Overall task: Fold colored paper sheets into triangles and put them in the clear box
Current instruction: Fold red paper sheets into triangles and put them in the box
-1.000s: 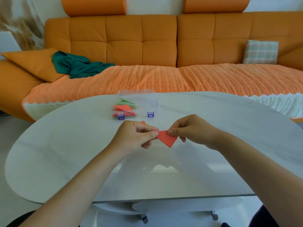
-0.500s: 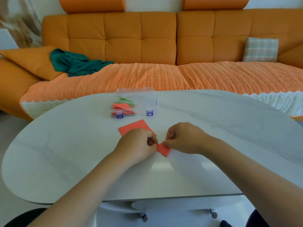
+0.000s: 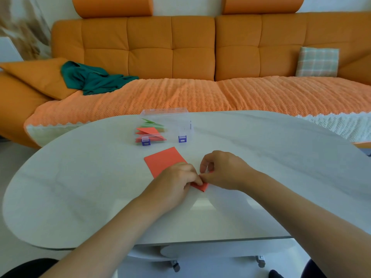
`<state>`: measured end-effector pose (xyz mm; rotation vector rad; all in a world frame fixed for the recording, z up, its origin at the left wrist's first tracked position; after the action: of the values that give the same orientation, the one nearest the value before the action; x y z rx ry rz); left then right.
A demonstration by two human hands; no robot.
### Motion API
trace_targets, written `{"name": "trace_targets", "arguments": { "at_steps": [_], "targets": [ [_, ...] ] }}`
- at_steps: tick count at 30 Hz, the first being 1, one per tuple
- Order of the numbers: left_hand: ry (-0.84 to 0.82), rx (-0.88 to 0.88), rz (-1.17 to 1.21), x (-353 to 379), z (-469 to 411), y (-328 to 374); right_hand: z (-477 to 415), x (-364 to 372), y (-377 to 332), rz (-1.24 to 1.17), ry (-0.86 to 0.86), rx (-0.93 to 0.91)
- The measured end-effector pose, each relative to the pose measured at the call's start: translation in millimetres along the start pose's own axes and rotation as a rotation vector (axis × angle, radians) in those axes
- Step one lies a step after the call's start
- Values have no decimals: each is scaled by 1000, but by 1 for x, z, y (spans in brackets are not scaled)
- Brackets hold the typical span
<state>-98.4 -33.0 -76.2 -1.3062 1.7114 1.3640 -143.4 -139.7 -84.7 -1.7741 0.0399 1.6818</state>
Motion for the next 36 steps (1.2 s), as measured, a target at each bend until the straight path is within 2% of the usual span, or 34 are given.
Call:
{"name": "trace_targets", "arguments": {
  "at_steps": [5, 11, 22, 36],
  "targets": [
    [8, 49, -80, 1, 7, 11, 3, 1, 0, -57, 2, -26],
    [-7, 42, -140, 4, 10, 21, 5, -3, 14, -181, -105, -2],
    [-81, 13, -189, 8, 14, 23, -4, -1, 17, -189, -159, 53],
    [-74, -26, -219, 10, 13, 23, -9, -13, 36, -232, -68, 133]
  ]
}}
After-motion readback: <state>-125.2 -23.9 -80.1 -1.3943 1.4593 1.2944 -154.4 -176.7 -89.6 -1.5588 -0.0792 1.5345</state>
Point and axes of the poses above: each hand's wrist, its own z-axis away from the middle knuckle, its own x-axis out of the palm, y = z × x, the point moved 10 cm from there along -z, towards the middle knuckle, and after that the axes turned 1 degree about -z, right-handed, at the moved point
